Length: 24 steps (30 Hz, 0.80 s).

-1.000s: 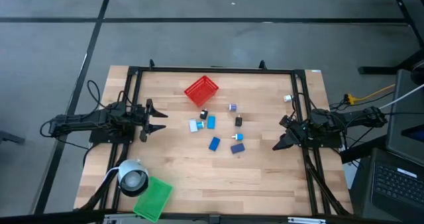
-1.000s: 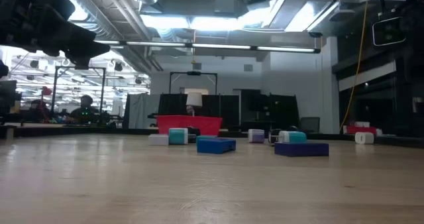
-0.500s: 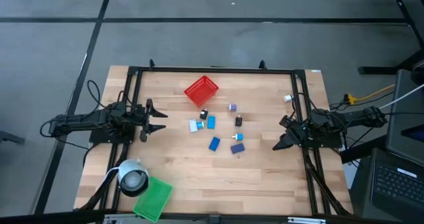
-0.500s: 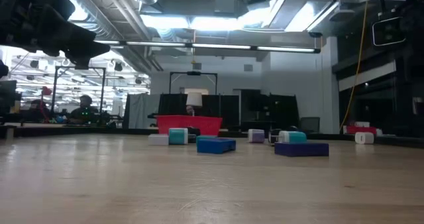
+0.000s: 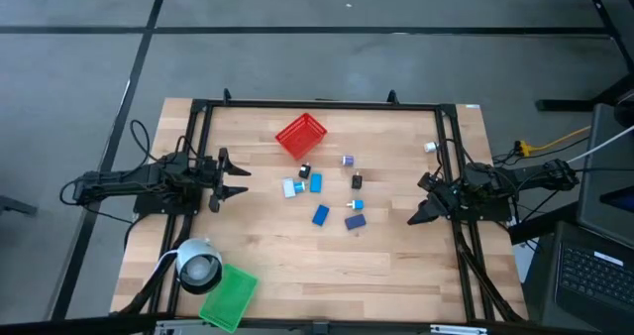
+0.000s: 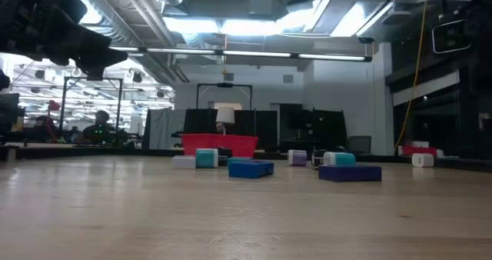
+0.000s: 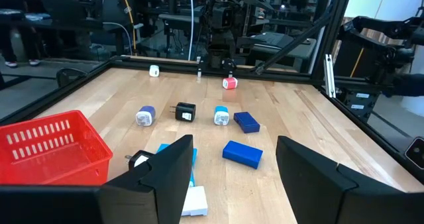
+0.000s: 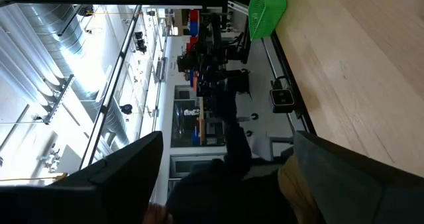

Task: Pick & Place Office items

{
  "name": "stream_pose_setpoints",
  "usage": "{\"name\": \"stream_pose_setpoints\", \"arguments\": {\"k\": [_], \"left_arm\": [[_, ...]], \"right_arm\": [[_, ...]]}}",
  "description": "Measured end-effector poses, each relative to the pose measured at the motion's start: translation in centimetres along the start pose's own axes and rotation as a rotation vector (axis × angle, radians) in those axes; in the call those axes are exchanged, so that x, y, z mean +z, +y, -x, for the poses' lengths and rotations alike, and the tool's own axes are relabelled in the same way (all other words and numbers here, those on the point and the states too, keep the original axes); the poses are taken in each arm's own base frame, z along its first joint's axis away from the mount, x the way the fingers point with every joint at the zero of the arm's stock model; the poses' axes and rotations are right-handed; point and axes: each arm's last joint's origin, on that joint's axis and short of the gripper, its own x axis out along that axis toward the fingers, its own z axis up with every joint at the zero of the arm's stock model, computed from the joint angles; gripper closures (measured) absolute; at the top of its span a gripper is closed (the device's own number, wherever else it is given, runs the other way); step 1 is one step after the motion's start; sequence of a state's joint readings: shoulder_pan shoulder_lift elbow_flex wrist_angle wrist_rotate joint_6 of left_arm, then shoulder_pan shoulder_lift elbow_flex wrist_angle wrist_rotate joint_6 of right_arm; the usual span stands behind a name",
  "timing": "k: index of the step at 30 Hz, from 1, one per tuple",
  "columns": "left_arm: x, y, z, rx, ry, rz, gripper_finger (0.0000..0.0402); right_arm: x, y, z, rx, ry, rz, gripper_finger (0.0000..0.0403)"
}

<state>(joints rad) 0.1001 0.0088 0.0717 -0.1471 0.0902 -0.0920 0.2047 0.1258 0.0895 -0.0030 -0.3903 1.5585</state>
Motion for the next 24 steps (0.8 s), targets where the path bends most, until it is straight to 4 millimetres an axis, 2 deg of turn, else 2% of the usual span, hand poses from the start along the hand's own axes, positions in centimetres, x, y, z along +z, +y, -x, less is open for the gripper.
{"name": "stream_pose_setpoints", "arguments": {"k": [3, 8, 14, 24], "left_arm": [[0.0, 0.0, 0.0, 0.0, 0.0, -0.001, 0.019], [0.02, 0.08, 0.0, 0.029, -0.002, -0.107, 0.019], [0.02, 0.12, 0.0, 0.042, -0.003, -0.105, 0.019], [0.27, 0.43, 0.04, 0.156, -0.03, -0.104, 0.019]], "right_arm": [[0.0, 0.0, 0.0, 0.0, 0.0, 0.0, 0.0058], [0.0, 0.0, 0.0, 0.0, 0.0, 0.0, 0.0058], [0.0, 0.0, 0.0, 0.0, 0.0, 0.0, 0.0058], [0.0, 0.0, 0.0, 0.0, 0.0, 0.0, 0.0058]]}}
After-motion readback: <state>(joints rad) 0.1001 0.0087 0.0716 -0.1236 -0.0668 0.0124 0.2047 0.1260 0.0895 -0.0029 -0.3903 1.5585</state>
